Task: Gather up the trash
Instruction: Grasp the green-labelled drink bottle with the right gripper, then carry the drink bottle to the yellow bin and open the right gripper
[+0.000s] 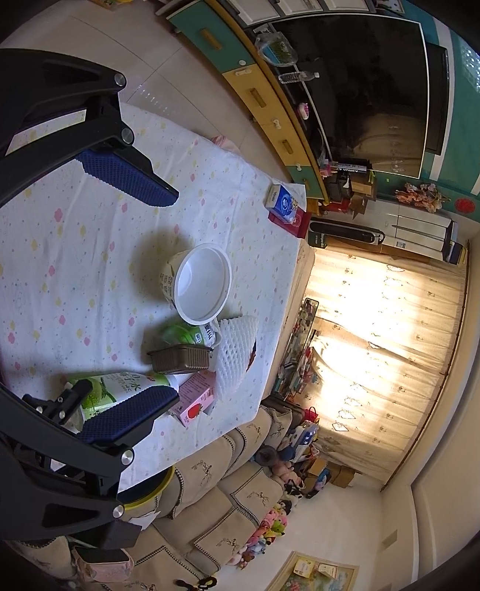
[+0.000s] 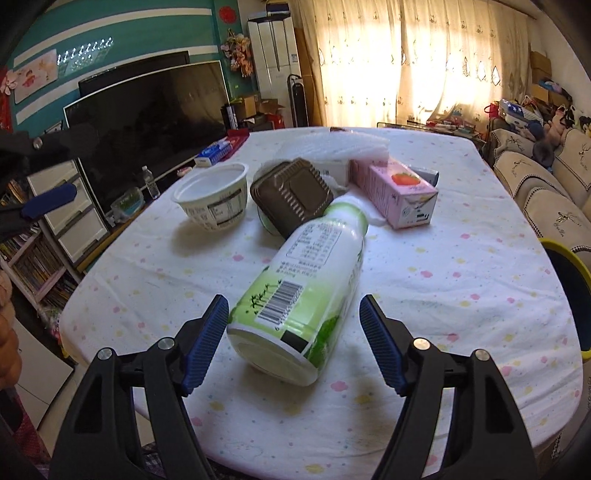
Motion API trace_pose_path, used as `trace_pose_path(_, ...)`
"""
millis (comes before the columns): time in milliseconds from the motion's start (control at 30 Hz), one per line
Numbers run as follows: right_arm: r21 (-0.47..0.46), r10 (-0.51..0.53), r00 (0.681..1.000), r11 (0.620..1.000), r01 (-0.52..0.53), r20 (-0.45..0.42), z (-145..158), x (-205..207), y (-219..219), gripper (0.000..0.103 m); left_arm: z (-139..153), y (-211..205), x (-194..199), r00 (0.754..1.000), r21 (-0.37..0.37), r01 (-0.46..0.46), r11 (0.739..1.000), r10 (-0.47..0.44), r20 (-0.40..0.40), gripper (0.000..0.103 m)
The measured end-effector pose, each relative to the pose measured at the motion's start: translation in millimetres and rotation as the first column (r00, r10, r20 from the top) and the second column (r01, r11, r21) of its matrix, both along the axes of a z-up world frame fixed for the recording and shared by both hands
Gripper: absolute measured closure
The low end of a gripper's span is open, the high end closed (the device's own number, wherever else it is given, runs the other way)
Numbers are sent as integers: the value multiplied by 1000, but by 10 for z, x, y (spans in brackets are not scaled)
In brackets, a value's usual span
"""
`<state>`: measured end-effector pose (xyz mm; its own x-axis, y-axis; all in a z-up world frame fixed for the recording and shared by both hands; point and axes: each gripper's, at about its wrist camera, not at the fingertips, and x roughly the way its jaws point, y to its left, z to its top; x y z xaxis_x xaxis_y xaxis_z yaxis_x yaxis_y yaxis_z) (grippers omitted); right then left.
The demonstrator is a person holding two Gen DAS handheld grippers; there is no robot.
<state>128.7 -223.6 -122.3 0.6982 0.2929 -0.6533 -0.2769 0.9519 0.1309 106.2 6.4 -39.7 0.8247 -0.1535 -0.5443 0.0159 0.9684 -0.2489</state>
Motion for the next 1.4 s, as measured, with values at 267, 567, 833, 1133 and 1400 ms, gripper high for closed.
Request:
trace_pose_path(267,-8,-25,1000,1000,25,15,-47,-17,-175,35,-63,-102,87,1000,7,14,1000,-14,-21,7)
trace_pose_path(567,13,-42,997,999,41,59,-190,-115,-366,51,-115,-134,125,999,8,17,1000,-16,-29,7)
trace_pose_path(833,98,-35,988,995,20,148,68,-307,-612,54,-137,-161,158,999,14,16,1000,-16,-36,7)
trace_pose_path(1133,197,-92,976,979,52,200,491,-401,-993,54,-173,-248,174,999,24,33,999,-32,-43,7)
trace_pose_path(1400,240,-153,975,964,112,162,611,-325,-1302,54,-198,-287,189,998,29,38,999,-36,-53,7)
